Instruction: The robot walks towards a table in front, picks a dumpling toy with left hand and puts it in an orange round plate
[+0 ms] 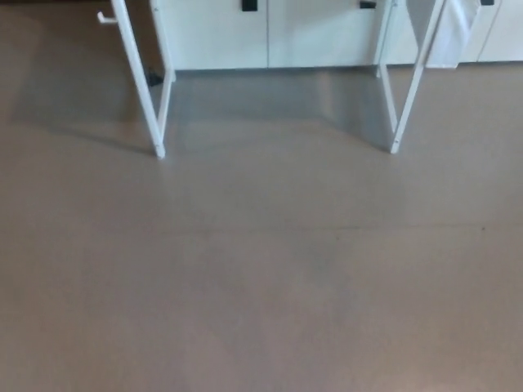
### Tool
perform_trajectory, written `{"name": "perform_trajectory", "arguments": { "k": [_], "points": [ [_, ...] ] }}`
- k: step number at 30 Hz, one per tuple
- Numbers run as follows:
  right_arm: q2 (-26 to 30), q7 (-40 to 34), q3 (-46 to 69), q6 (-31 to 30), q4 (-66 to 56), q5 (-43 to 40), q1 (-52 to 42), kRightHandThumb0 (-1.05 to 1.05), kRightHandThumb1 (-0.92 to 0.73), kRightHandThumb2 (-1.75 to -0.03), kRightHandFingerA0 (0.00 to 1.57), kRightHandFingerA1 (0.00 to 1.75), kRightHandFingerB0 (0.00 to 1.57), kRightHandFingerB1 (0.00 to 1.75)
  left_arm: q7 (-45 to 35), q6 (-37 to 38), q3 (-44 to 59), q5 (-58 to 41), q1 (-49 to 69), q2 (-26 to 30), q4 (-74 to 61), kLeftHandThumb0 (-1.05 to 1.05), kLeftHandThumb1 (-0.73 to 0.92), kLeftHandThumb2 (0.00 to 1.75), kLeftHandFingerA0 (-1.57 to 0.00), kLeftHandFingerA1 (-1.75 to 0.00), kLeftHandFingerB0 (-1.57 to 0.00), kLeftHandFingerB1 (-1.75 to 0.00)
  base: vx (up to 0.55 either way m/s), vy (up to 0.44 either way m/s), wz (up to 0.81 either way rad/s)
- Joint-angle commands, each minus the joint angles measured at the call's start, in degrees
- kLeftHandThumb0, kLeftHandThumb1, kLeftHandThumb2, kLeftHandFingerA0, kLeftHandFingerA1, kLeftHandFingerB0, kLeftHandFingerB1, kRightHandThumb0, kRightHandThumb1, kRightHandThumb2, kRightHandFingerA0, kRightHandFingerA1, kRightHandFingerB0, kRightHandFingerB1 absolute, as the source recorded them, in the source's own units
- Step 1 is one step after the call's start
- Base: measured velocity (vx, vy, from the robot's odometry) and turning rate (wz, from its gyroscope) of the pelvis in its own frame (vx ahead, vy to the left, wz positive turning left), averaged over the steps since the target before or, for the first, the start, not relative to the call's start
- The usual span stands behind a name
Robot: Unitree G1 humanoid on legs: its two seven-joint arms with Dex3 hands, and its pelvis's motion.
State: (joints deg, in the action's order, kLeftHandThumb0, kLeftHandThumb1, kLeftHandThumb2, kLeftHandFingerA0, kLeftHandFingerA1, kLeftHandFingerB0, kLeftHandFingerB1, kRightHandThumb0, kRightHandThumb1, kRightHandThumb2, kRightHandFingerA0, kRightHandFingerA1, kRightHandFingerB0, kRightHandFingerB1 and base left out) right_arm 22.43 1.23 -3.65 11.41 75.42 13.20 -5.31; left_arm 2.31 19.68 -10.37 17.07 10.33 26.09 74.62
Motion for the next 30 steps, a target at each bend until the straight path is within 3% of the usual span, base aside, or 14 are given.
{"name": "perform_trajectory", "arguments": {
  "k": [1,3,6,8,10,11,12,15,21,22,26,28,29,30],
  "points": [
    [-0.1,0.2,0.0,-0.1,0.1,0.1,0.3,-0.41,-0.50,-0.76,0.66,0.66,0.37,0.45,0.3,-0.3,0.5,0.1,-0.5,0.8,-0.1,-0.29,0.61,0.59,-0.67,-0.61,-0.39,-0.34,0.72,0.263,0.19],
    [-0.1,0.1,-0.2,-0.2,0.1,0.2,0.3,-0.33,-0.60,-0.58,0.70,0.57,0.44,0.34,-0.4,0.1,0.9,-0.2,-0.2,0.9,-0.5,-0.30,0.61,0.59,-0.67,-0.59,-0.38,-0.34,0.64,0.296,-0.68],
    [0.0,0.0,-0.4,0.2,0.4,0.5,0.2,-0.42,-0.51,-0.76,0.65,0.58,0.39,0.45,-1.9,0.0,1.5,-0.7,-0.1,0.9,-0.8,-0.39,0.49,0.76,-0.58,-0.60,-0.30,-0.44,0.51,0.207,-0.16],
    [-0.1,0.0,-0.3,0.0,0.4,0.3,0.2,-0.33,-0.60,-0.58,0.72,0.53,0.45,0.34,-1.7,-0.2,1.4,-0.4,-0.2,0.9,-0.8,-0.39,0.50,0.77,-0.59,-0.63,-0.30,-0.44,0.36,0.071,0.03],
    [-0.3,0.0,-0.3,0.0,0.2,0.2,0.4,-0.33,-0.60,-0.58,0.71,0.56,0.45,0.34,-1.7,-0.7,1.4,-0.3,-0.6,1.0,-0.6,-0.30,0.64,0.60,-0.66,-0.59,-0.38,-0.34,0.34,0.033,0.06],
    [-0.3,0.1,-0.4,0.1,0.1,0.3,0.4,-0.40,-0.50,-0.77,0.66,0.64,0.39,0.46,-1.6,-0.8,1.5,-0.3,-0.7,1.0,-0.4,-0.28,0.63,0.59,-0.66,-0.61,-0.39,-0.34,0.33,-0.019,0.12],
    [-0.3,0.2,-0.3,0.1,0.0,0.1,0.4,-0.41,-0.50,-0.77,0.67,0.65,0.39,0.46,-1.6,-0.4,1.6,-0.3,-0.6,1.0,-0.4,-0.40,0.51,0.77,-0.59,-0.62,-0.32,-0.45,0.32,-0.057,0.20],
    [-0.3,0.3,-0.3,0.1,-0.2,0.1,0.3,-0.33,-0.60,-0.58,0.71,0.51,0.45,0.34,-1.8,0.3,1.5,-0.2,-0.3,1.2,-0.7,-0.42,0.50,0.77,-0.57,-0.60,-0.32,-0.45,0.43,-0.130,0.22],
    [-0.3,0.3,-0.6,-0.2,0.1,0.4,0.7,-0.41,-0.51,-0.76,0.65,0.58,0.40,0.46,-2.3,-0.1,1.4,0.0,-0.9,1.3,-0.6,-0.32,0.64,0.59,-0.64,-0.55,-0.39,-0.34,0.50,-0.152,0.25],
    [-0.3,0.4,-0.4,-0.2,0.1,0.2,0.7,-0.41,-0.51,-0.76,0.66,0.58,0.41,0.46,-2.1,-0.2,1.4,0.1,-0.9,1.2,-0.7,-0.39,0.52,0.78,-0.59,-0.64,-0.34,-0.46,0.35,-0.113,-0.01],
    [-0.2,0.6,-0.4,0.6,-0.2,0.2,0.4,-0.33,-0.61,-0.59,0.71,0.50,0.46,0.35,-2.0,-0.5,1.0,0.4,-1.3,1.2,-0.5,-0.39,0.52,0.79,-0.60,-0.64,-0.33,-0.46,0.36,-0.072,-0.12],
    [-0.2,0.5,-0.4,0.3,-0.2,0.2,0.5,-0.32,-0.62,-0.59,0.71,0.51,0.47,0.35,-1.2,-0.4,0.3,1.2,-1.4,1.3,-0.6,-0.42,0.53,0.79,-0.57,-0.60,-0.34,-0.46,0.33,0.074,-0.25],
    [-0.3,0.5,-0.4,0.2,-0.2,0.2,0.6,-0.41,-0.53,-0.77,0.65,0.58,0.42,0.47,-2.1,-0.2,0.9,0.4,-1.4,1.3,-0.7,-0.33,0.64,0.58,-0.63,-0.52,-0.41,-0.34,0.36,0.140,-0.23],
    [-0.3,0.4,-0.4,0.3,-0.3,0.2,0.5,-0.33,-0.61,-0.59,0.72,0.50,0.47,0.35,-2.2,-0.2,0.9,0.3,-1.4,1.3,-0.8,-0.34,0.63,0.59,-0.62,-0.53,-0.40,-0.34,0.45,0.158,-0.30]
  ]
}}
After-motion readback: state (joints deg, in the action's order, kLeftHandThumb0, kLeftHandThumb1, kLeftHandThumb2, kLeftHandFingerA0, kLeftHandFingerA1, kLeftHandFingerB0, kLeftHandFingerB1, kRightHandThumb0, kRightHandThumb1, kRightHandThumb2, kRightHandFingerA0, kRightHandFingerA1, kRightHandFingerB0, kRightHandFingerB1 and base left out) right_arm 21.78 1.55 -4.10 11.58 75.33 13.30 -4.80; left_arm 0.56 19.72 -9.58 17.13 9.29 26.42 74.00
